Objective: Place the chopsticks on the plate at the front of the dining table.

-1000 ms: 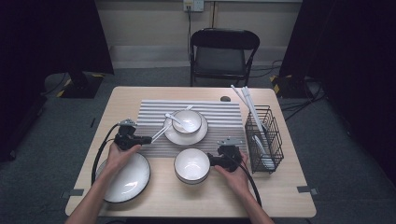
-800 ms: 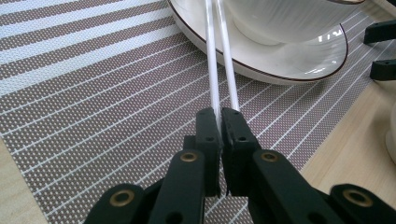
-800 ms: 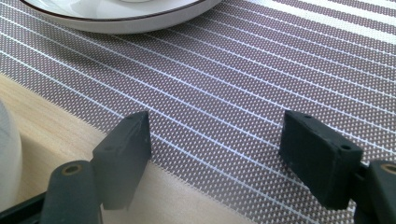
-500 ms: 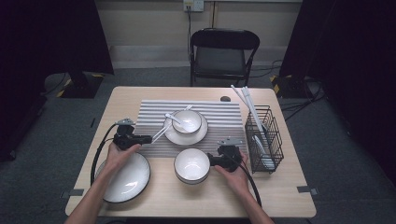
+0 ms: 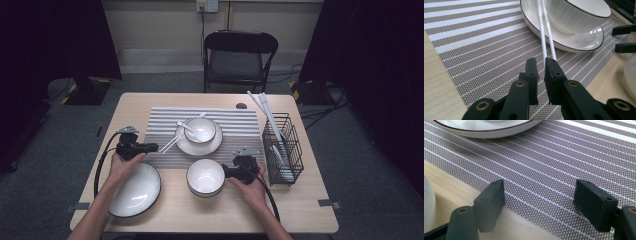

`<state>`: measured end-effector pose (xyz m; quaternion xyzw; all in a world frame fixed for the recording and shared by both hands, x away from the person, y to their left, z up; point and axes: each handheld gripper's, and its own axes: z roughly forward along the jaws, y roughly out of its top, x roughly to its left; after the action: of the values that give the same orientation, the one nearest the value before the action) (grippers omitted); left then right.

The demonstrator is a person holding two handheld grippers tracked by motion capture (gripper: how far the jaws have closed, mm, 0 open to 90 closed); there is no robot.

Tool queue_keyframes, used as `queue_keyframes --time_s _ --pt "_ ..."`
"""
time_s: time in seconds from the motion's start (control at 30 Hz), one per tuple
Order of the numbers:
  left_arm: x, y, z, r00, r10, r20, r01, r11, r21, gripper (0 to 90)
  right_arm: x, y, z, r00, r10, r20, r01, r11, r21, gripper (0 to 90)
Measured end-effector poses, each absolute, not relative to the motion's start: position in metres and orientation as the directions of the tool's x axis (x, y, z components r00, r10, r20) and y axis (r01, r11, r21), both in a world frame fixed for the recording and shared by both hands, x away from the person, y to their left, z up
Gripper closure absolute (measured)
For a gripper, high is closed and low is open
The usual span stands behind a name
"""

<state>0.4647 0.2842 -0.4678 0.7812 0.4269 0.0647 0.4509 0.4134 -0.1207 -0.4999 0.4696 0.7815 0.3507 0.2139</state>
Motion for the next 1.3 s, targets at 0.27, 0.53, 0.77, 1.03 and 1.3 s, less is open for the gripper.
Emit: queue_keyframes --time_s 0.27,0.53,0.77,1.03,1.3 --pt "0.466 0.281 -0.471 0.611 0.745 -0.266 0.618 -0.239 0.749 81.8 0.413 -0.121 -0.5 -0.467 0.884 -0.005 0.584 0.312 0.749 24.0" --pt "0.467 0.278 -0.473 0.604 0.754 -0.259 0.627 -0.25 0.737 79.7 0.413 -0.121 -0.5 -0.467 0.884 -0.005 0.584 0.312 0.749 24.0" --pt "0.468 0.275 -0.475 0.611 0.753 -0.245 0.627 -0.271 0.73 77.0 0.413 -0.121 -0.5 -0.467 0.884 -0.005 0.584 0.313 0.749 24.0" --pt "0.467 0.273 -0.475 0.623 0.744 -0.244 0.624 -0.283 0.728 75.0 0.413 -0.121 -0.5 -0.467 0.884 -0.005 0.584 0.312 0.749 24.0" --pt "0.466 0.274 -0.474 0.616 0.75 -0.24 0.628 -0.285 0.724 70.5 0.413 -0.121 -0.5 -0.467 0.884 -0.005 0.584 0.313 0.749 24.0"
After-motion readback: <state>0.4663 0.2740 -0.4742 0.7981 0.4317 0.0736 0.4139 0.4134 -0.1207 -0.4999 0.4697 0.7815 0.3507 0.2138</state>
